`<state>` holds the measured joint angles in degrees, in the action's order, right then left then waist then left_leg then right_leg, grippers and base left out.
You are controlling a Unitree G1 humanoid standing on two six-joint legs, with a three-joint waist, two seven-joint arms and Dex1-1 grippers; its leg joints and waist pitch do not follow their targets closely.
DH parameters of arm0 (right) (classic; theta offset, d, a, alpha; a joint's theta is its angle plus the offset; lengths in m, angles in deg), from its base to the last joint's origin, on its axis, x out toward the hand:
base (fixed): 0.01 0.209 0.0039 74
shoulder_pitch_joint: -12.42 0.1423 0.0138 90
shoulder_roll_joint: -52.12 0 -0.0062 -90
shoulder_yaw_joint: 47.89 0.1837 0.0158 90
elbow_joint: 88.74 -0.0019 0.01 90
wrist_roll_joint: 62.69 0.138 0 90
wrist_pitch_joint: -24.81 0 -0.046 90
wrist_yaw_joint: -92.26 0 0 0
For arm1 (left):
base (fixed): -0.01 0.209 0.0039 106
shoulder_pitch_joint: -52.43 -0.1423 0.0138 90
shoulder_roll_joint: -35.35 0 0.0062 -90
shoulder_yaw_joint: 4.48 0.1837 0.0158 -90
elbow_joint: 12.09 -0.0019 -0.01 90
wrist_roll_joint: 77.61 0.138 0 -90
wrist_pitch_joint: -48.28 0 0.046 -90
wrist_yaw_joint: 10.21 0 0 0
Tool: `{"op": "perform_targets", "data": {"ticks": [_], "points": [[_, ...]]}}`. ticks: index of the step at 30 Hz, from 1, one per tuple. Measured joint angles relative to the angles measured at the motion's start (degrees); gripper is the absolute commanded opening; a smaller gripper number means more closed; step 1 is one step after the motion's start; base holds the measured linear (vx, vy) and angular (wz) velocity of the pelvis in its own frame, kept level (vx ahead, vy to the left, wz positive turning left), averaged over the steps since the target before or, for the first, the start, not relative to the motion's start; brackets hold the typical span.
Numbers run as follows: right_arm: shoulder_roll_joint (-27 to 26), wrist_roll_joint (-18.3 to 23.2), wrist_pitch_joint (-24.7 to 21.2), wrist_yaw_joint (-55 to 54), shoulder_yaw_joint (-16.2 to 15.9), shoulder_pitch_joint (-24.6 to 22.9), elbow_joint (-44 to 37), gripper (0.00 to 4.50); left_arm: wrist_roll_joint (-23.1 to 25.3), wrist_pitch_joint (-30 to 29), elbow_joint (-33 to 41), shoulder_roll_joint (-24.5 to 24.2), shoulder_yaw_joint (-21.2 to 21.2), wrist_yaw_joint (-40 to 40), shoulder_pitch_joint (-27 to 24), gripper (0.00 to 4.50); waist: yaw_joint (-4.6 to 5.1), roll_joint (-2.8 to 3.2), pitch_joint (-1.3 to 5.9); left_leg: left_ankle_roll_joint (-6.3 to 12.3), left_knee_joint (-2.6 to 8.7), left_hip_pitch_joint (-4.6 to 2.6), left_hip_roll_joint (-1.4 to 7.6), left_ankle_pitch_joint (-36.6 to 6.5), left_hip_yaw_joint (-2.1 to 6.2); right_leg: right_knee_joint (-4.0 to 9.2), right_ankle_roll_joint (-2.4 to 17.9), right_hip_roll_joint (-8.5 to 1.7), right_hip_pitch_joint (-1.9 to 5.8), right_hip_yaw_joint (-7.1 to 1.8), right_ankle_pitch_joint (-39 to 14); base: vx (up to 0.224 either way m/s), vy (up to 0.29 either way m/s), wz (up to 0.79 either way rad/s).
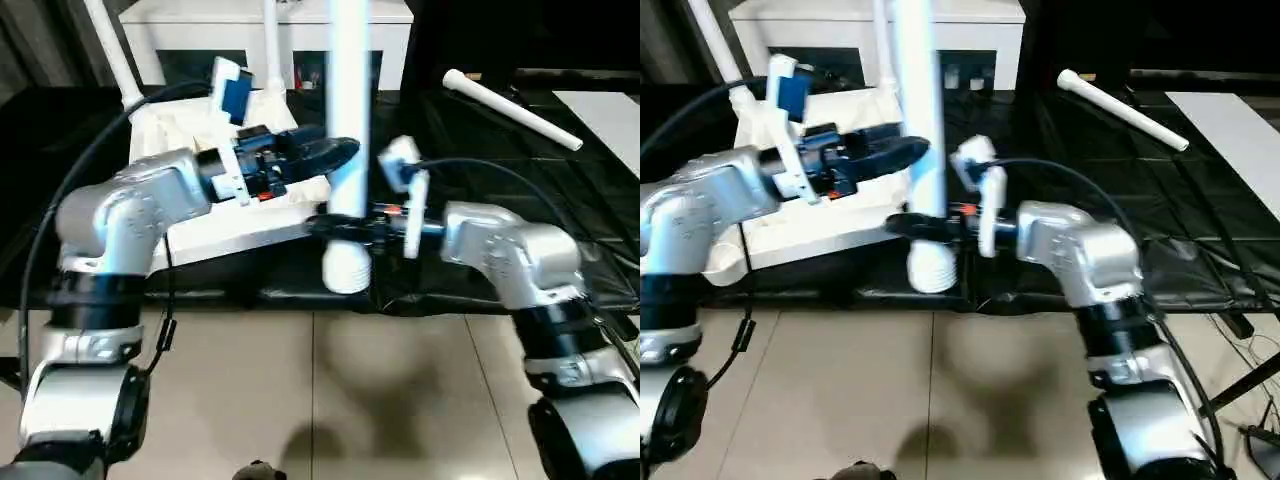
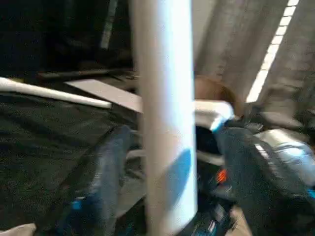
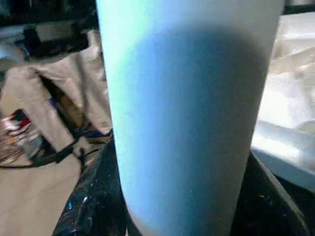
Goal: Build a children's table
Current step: Move to table
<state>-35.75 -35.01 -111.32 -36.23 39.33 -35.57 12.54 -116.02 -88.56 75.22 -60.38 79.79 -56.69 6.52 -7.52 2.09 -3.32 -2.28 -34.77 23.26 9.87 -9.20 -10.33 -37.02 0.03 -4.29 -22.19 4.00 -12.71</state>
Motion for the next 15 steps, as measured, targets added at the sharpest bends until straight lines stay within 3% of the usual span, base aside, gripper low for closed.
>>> {"op": "perform_targets", "data": {"ticks": [2,5,7,9,12,14,15], "points": [[1.17,-2.19,1.77,-3.33,0.29,-1.80,-2.33,1.87,3.08,0.52,3.91,-0.04,-0.67,5.90,-2.08,3.62,-0.31,-0.12,0.07,0.00,0.02,-0.06,0.00,0.00,0.00,0.02,-0.01,0.00,0.04,-0.02,-0.01,0.000,0.000,0.00],[1.99,-8.93,6.68,-12.05,0.96,-7.19,-5.13,1.87,9.76,1.95,12.93,2.23,-4.32,18.18,-9.22,3.78,-0.52,-0.32,0.06,-0.01,0.11,-0.11,0.00,0.00,-0.10,0.06,-0.06,-0.01,0.04,-0.08,-0.04,0.000,0.000,0.00],[0.27,-13.63,10.28,-19.81,2.49,-11.55,-6.77,1.87,14.19,4.54,18.87,5.05,-6.49,25.20,-15.69,3.78,-0.57,-0.86,-0.19,-0.08,0.18,-0.11,0.02,0.04,-0.11,0.01,-0.12,0.00,-0.02,-0.05,-0.07,0.000,0.000,0.00],[-2.60,-18.54,14.97,-28.06,2.84,-16.21,-10.62,1.87,20.87,9.19,24.02,7.29,-5.80,31.58,-24.39,3.78,-0.40,-1.22,-0.10,-0.14,0.32,-0.13,0.02,0.08,-0.14,0.09,-0.21,0.01,-0.06,-0.07,-0.13,0.000,0.000,0.00],[-5.99,-20.24,18.31,-34.19,4.39,-20.00,-14.29,1.87,27.33,17.41,23.97,9.97,-4.72,36.81,-33.70,3.78,-0.41,-1.38,-0.14,-0.14,0.33,-0.12,0.02,0.08,-0.13,0.11,-0.26,0.03,-0.08,-0.08,-0.15,0.000,0.000,0.00],[-8.18,-19.88,19.29,-36.54,6.18,-21.16,-15.65,1.87,29.34,21.57,23.49,10.50,-4.50,38.62,-35.93,3.78,-0.60,-1.48,-0.11,-0.15,0.39,-0.17,0.02,0.08,-0.11,0.17,-0.44,0.05,-0.02,-0.07,-0.21,0.000,0.000,0.00],[-9.32,-19.56,21.24,-37.28,6.60,-23.18,-16.91,1.87,30.22,24.29,23.03,11.19,-4.43,39.60,-37.51,3.78,-0.62,-1.40,-0.09,-0.13,0.50,-0.55,0.01,0.02,-0.11,0.41,-0.76,0.05,0.35,-0.07,-0.40,0.000,0.000,0.00]]}}
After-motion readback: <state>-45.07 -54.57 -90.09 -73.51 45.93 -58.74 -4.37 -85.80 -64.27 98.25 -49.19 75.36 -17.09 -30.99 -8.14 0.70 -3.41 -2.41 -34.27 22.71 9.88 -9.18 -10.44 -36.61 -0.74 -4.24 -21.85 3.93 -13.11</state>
